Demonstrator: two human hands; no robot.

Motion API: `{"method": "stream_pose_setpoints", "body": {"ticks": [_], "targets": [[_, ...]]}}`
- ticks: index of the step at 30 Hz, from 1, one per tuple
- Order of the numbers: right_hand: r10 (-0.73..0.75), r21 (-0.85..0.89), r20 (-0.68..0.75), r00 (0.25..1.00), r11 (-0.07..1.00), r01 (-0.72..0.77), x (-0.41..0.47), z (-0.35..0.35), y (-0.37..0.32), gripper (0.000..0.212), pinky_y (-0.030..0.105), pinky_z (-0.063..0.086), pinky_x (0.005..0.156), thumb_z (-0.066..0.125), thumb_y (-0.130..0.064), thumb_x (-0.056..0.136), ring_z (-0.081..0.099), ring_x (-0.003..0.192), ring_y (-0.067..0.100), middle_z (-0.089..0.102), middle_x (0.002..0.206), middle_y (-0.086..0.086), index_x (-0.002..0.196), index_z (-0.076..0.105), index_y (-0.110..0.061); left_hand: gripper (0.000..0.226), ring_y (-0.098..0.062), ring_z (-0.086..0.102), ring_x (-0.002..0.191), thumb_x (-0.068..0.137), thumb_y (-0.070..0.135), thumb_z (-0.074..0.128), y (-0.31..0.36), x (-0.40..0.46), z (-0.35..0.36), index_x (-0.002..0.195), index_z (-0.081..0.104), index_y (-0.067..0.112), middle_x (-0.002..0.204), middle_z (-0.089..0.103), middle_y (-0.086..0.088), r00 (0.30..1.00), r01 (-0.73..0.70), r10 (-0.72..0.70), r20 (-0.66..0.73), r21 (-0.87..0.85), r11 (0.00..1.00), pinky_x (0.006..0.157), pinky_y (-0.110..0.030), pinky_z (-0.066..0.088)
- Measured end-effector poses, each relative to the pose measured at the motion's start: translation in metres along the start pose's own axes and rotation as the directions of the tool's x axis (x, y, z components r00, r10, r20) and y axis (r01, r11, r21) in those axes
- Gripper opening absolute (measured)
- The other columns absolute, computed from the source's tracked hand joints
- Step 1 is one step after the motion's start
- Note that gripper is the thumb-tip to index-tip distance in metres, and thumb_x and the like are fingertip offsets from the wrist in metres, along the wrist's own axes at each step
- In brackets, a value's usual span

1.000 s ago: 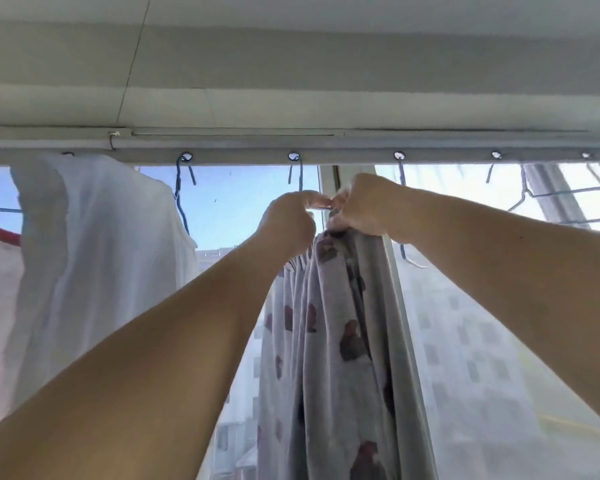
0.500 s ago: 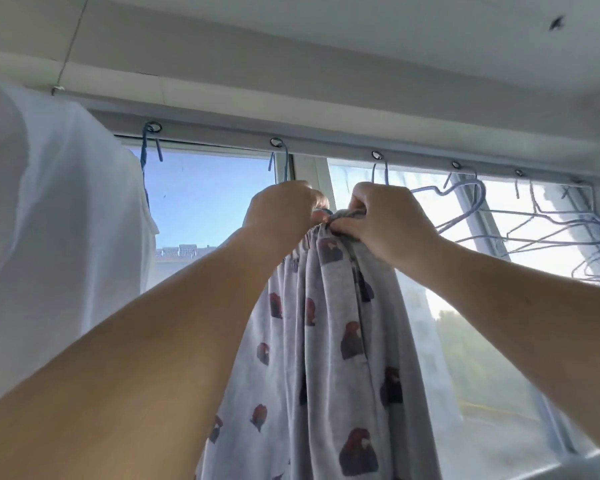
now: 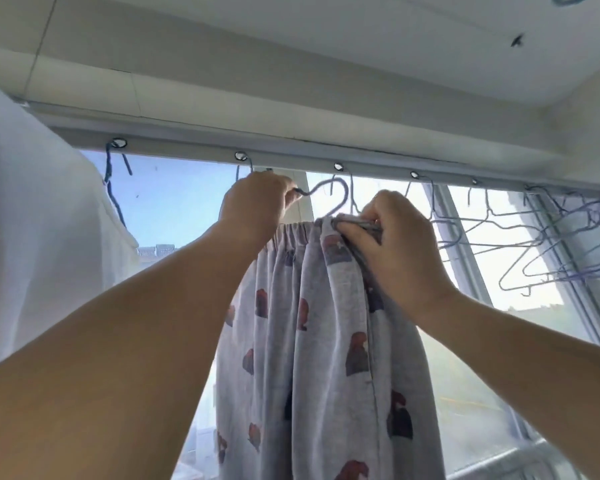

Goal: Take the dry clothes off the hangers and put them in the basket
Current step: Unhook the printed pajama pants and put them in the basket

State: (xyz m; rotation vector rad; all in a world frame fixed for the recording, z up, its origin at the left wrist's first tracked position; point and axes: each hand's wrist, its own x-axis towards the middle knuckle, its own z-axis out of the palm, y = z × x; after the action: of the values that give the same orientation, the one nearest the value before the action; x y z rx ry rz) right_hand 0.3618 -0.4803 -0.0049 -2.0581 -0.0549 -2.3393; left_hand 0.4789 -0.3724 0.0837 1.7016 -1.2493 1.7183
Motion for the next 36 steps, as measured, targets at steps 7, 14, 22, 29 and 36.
{"method": "stream_pose_setpoints", "body": {"ticks": [7,14,22,29,36], "targets": [[0.118,0.036,0.093,0.989,0.992,-0.122,-0.001,0.009,-0.001,0.021,0.015,0.031,0.059,0.067,-0.022,0.085,0.049,0.080,0.017,0.056,0.088,0.004,0.084,0.050,-0.010,0.045,-0.019,0.041,0.132,0.099,0.009,0.036,-0.002,-0.020,0.014,0.143,0.033,0.016,0.146,0.040,-0.006,0.950,0.262,-0.311,-0.033,-0.461,0.848,0.109,-0.026,0.030],[0.177,0.029,0.375,0.910,0.979,-0.203,-0.022,0.039,-0.003,0.017,0.016,0.034,0.060,0.067,-0.023,0.084,0.052,0.084,0.015,0.057,0.086,-0.002,0.087,0.053,-0.013,0.045,-0.028,0.053,0.115,0.093,-0.004,0.029,-0.016,-0.099,0.055,0.132,0.046,0.011,0.131,0.053,-0.011,0.652,0.680,-0.744,0.146,-0.547,0.489,0.094,-0.035,0.046],[0.325,0.030,0.700,0.636,0.876,-0.481,-0.089,0.060,0.014,0.014,0.021,0.041,0.060,0.075,-0.021,0.077,0.053,0.080,0.014,0.059,0.082,-0.002,0.081,0.062,-0.017,0.028,-0.016,0.056,0.110,0.098,0.027,0.041,0.015,-0.207,0.075,0.119,0.056,0.017,0.116,0.062,-0.003,0.671,0.722,-0.472,0.572,-0.649,0.240,0.090,-0.028,0.038],[0.261,0.072,0.916,0.304,0.639,-0.766,-0.153,0.036,0.041,0.019,0.026,0.051,0.075,0.061,0.009,0.080,0.059,0.077,0.017,0.064,0.081,0.008,0.080,0.064,-0.009,0.037,-0.007,0.065,0.088,0.079,0.005,0.067,0.040,-0.296,0.086,0.102,0.054,0.032,0.097,0.063,0.002,0.531,0.840,0.072,0.844,-0.536,0.080,0.068,-0.012,0.052],[0.411,-0.104,0.894,0.181,0.581,-0.807,-0.209,0.020,0.064,0.033,0.025,0.045,0.065,0.043,0.014,0.083,0.052,0.075,0.018,0.057,0.087,0.013,0.077,0.061,-0.012,0.014,-0.011,0.059,0.071,0.084,0.005,0.063,0.055,-0.339,0.114,0.084,0.063,0.019,0.076,0.064,0.002,0.419,0.856,0.150,0.896,-0.445,0.262,0.068,-0.019,0.047]]}}
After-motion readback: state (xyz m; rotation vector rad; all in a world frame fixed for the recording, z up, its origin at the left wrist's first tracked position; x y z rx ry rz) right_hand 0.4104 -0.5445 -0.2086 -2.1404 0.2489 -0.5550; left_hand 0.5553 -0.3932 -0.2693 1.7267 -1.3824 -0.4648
